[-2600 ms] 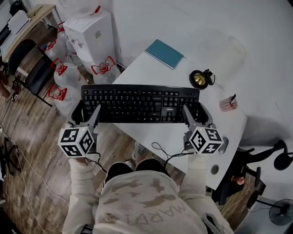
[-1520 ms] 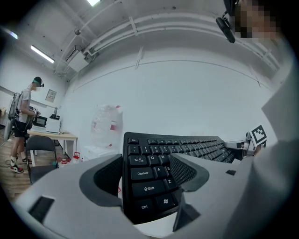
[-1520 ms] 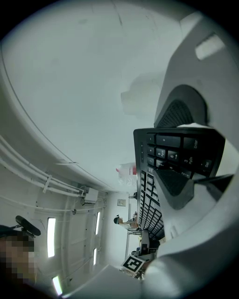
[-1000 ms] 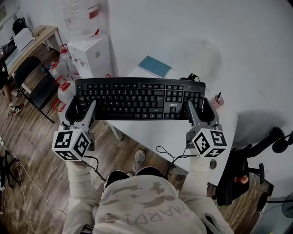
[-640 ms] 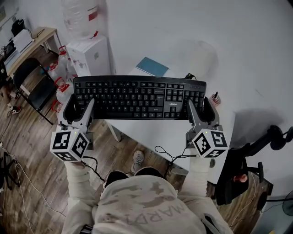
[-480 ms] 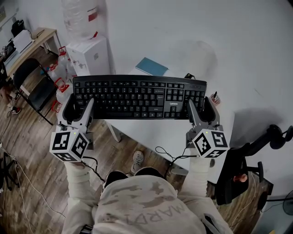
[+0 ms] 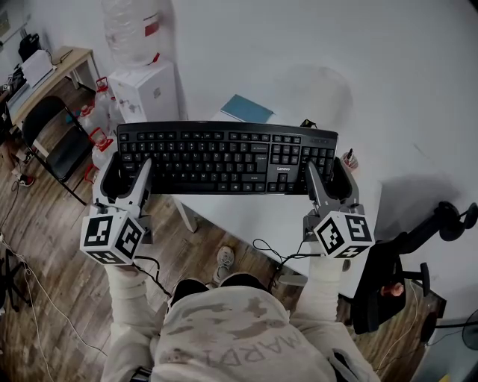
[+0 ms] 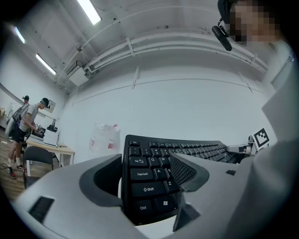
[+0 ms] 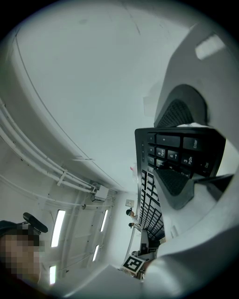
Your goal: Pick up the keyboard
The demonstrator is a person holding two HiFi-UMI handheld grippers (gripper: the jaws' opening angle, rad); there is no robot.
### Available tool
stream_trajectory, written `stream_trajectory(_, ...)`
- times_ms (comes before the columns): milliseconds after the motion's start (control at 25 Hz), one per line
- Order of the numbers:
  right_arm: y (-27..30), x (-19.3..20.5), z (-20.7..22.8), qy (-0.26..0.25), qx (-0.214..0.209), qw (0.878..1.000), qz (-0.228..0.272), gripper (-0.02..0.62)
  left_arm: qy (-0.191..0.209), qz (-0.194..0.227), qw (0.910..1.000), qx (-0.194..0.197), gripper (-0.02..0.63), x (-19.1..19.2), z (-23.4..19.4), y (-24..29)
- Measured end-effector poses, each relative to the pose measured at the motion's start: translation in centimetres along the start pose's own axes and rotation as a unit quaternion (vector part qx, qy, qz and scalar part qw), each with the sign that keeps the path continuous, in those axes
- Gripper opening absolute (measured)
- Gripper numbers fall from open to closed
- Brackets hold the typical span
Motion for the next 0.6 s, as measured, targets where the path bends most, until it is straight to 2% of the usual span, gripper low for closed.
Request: stream_trajectory(600,-0.18,-0.07,-0.08,0.001,-0.003,1.000,0.004,0.282,-0.008,0.004,0.9999,-0.005,0.324,-0.30,0.02,-0.42)
Point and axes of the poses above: the fingertips, and each gripper's own axes: y forward along the fingers, z to its right, x out of its underside, the point moved 7 cm from there along -y, backward along the fingers, and after that the axes turned 13 degrees about -x, right-handed, at the moved point
